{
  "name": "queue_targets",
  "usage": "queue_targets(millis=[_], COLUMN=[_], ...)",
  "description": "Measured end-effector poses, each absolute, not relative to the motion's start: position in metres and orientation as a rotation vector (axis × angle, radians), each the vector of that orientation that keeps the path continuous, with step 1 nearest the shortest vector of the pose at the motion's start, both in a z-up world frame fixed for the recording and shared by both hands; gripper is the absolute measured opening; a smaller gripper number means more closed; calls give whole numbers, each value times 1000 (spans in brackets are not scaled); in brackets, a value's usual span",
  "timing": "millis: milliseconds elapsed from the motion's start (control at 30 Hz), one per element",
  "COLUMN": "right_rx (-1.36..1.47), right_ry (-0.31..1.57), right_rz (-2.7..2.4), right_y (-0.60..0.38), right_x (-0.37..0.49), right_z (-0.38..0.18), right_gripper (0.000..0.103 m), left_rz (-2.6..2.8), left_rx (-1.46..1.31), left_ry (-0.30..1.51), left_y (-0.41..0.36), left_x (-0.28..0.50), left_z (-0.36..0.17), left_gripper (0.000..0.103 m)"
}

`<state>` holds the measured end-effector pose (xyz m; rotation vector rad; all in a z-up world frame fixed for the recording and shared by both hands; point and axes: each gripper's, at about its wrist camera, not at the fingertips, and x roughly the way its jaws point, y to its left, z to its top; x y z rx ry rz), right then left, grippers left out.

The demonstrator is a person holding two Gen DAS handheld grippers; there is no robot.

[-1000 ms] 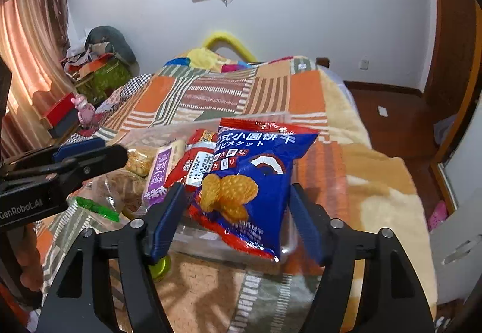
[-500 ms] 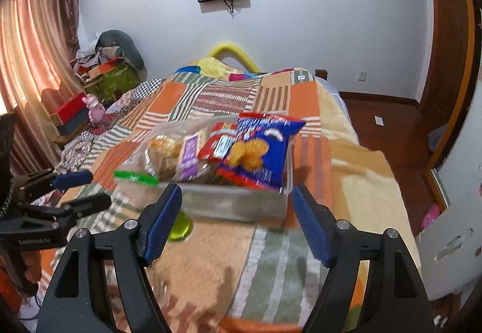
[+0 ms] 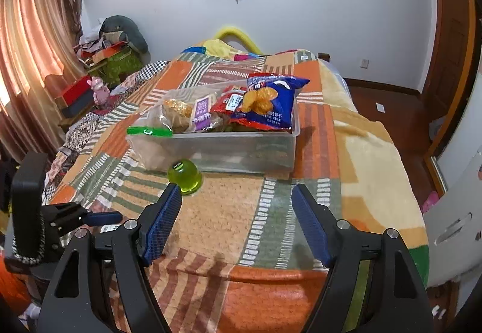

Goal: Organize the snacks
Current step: 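Grasp the round cracker roll with left tool while right tool grasps the green jelly cup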

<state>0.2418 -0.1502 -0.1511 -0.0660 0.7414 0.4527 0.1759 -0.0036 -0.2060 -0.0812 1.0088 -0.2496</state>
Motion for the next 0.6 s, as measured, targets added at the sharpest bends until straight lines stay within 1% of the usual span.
queue_targets(millis=[33,100,167,233,300,333,467,600], right_rx=[-64,-62,-65,-69,-75,-80,-88,-97], right_ry=[745,756,764,774,784,788,808,835], right_rz=[453,460,467,477,488,493,522,553], right_y=[-149,-146,-143,-138,-132,-127,-110,-93], right_x=[241,243,242,242,244,245,253,265], right_z=[-152,-156,-161,-166,-171,-173,-182,-191], right_gripper=[73,73,73,73,73,73,73,72], left_rz=[-250,-243,-218,-179,-138,-117,-95,-114], left_rx=[-96,-118,-123,-125,-139,-152,-190,-175], left_ry=[1008,1000,992,989,990,997,1002,990], left_y=[-1,5,12,20,32,39,57,57], left_x=[177,177,176,176,178,178,178,176], left_z=[-206,-208,-209,-209,-210,-211,-217,-220], left_gripper=[68,61,57,50,38,36,35,35])
